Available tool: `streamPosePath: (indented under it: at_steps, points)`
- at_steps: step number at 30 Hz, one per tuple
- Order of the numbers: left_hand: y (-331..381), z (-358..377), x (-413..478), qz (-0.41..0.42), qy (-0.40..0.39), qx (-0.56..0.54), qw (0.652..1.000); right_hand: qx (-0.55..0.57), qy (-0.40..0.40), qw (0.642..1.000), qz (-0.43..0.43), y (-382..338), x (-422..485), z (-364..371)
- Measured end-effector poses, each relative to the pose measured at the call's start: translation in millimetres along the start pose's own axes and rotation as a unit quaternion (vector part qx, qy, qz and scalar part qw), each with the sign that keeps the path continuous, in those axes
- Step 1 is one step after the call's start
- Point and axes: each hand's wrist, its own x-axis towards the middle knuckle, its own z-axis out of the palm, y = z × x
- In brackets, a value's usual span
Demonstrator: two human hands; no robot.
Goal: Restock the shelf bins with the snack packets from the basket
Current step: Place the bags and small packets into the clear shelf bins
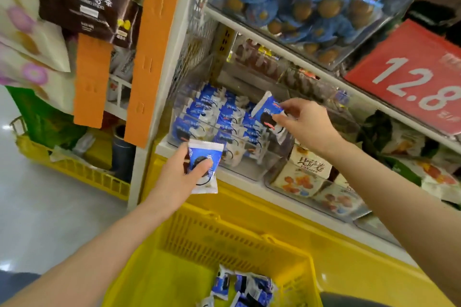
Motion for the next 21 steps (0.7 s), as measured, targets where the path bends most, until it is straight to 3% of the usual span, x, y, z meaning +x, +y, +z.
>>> streamPosePath:
  at_steps: [4,7,13,17,21]
  points:
    - [5,-8,10,-0.004,0.037,-0.037,0.999,-0.191,-0.158,0.969,0.018,-4,32,22]
    - [7,-9,16,-0.008,0.051,-0.052,0.997,-0.244,-0.233,0.941,0.0,-2,43,43]
    - [10,-13,29,0.012,0.059,-0.084,0.995,-0.229,-0.279,0.932,-0.04,8,48,65]
    - [8,-15,35,0.01,0.059,-0.084,0.995,-0.285,-0.271,0.916,-0.077,14,45,70]
    - [11,-17,37,0.002,0.061,-0.095,0.994,-0.267,-0.282,0.919,-0.067,15,46,70]
